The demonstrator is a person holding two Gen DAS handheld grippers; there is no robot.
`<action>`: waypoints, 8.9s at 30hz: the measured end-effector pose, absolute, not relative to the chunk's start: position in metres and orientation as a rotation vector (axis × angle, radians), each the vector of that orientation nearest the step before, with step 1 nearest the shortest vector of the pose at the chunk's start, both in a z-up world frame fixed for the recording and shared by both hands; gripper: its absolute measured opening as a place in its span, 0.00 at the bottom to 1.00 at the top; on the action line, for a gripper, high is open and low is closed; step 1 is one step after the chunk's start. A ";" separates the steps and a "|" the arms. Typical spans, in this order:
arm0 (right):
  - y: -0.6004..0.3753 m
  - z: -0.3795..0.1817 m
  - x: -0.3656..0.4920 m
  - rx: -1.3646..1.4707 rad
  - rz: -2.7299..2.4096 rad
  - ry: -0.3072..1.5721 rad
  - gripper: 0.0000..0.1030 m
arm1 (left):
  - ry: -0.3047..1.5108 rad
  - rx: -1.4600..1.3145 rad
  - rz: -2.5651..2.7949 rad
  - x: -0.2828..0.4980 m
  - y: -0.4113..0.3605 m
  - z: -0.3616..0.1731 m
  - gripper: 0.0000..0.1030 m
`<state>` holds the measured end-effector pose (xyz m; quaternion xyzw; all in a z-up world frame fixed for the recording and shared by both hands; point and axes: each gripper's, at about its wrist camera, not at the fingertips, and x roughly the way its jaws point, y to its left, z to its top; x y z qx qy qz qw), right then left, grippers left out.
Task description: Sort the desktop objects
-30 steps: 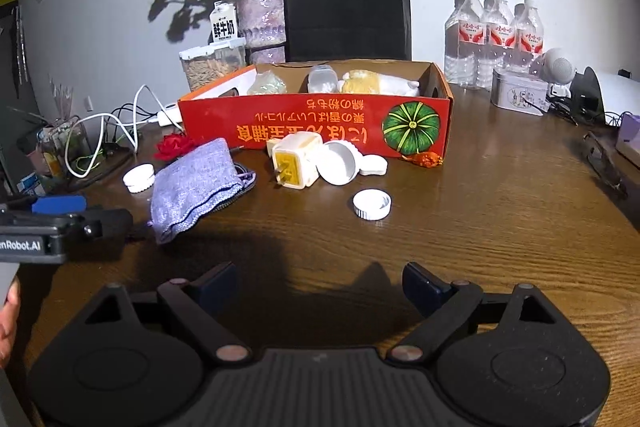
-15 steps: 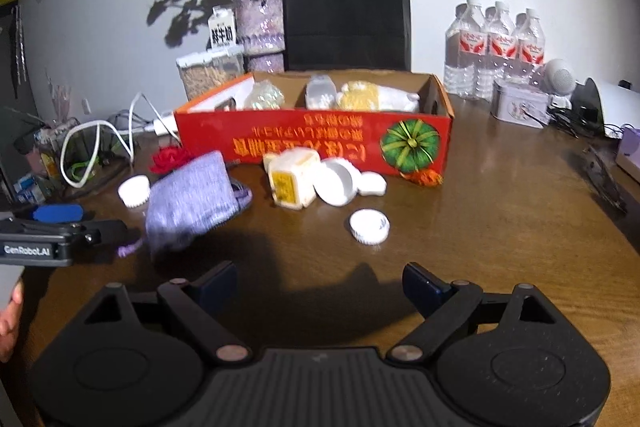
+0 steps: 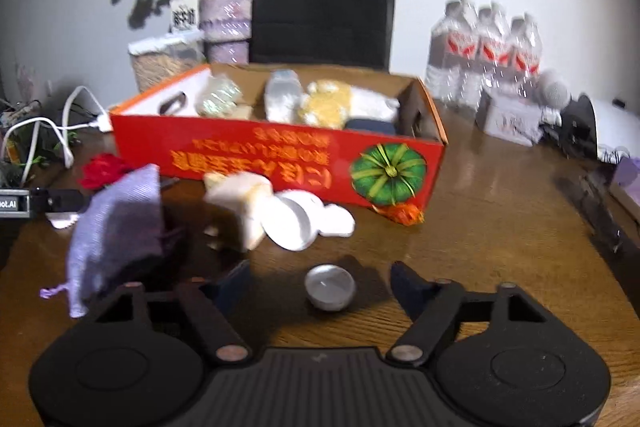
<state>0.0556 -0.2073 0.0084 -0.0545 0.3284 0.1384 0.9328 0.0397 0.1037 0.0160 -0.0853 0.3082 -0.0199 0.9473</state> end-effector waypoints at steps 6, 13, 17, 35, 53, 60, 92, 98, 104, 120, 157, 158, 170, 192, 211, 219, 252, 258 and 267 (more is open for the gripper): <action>-0.209 -0.001 0.065 -0.121 0.293 0.701 0.44 | 0.641 -0.128 -0.060 0.045 0.096 0.010 0.66; -0.210 -0.001 0.061 -0.115 0.320 0.699 0.27 | 0.654 -0.115 -0.043 0.039 0.093 0.012 0.40; -0.215 0.005 0.044 -0.091 0.333 0.682 0.26 | 0.636 -0.102 -0.032 0.022 0.087 0.018 0.40; -0.251 0.054 -0.053 -0.015 0.365 0.502 0.26 | 0.497 -0.063 -0.101 -0.067 0.046 0.088 0.40; -0.256 0.077 -0.004 0.013 0.397 0.498 0.26 | 0.509 -0.066 -0.227 -0.011 0.037 0.103 0.40; -0.240 0.118 0.115 0.036 0.489 0.525 0.26 | 0.499 0.030 -0.250 0.100 0.036 0.138 0.40; -0.195 0.092 0.106 -0.162 0.379 0.544 0.81 | 0.556 0.009 -0.217 0.116 0.041 0.138 1.00; -0.223 0.057 0.033 -0.128 0.366 0.542 0.84 | 0.511 -0.015 -0.187 0.039 0.023 0.112 1.00; -0.247 0.020 -0.006 0.023 0.360 0.623 0.85 | 0.521 -0.069 -0.162 -0.023 0.013 0.058 1.00; -0.246 -0.007 -0.022 0.042 0.391 0.648 0.85 | 0.621 -0.183 -0.055 -0.046 0.028 0.008 1.00; -0.242 -0.008 -0.020 0.022 0.381 0.661 0.81 | 0.694 0.008 -0.148 -0.037 -0.001 0.003 1.00; -0.242 -0.008 -0.021 0.022 0.377 0.657 0.81 | 0.693 0.008 -0.147 -0.038 0.000 0.003 1.00; -0.235 0.018 0.015 0.001 0.387 0.626 0.81 | 0.570 -0.004 -0.119 -0.007 0.022 0.035 1.00; -0.220 0.016 0.061 -0.052 0.372 0.634 0.80 | 0.575 -0.022 -0.077 0.046 0.033 0.029 1.00; -0.141 0.013 0.106 -0.083 0.390 0.681 0.79 | 0.580 0.090 0.063 0.114 0.062 0.023 0.87; -0.136 0.002 0.105 -0.095 0.363 0.684 0.44 | 0.621 0.030 0.025 0.108 0.069 0.014 0.32; -0.261 0.068 -0.028 0.138 0.296 0.505 0.44 | 0.454 -0.112 -0.170 -0.022 0.031 0.107 0.29; -0.263 0.091 0.009 0.178 0.386 0.483 0.44 | 0.444 -0.104 -0.222 0.015 0.030 0.121 0.29; -0.202 0.091 0.182 0.051 0.495 0.694 0.44 | 0.643 -0.137 -0.294 0.166 0.034 0.116 0.29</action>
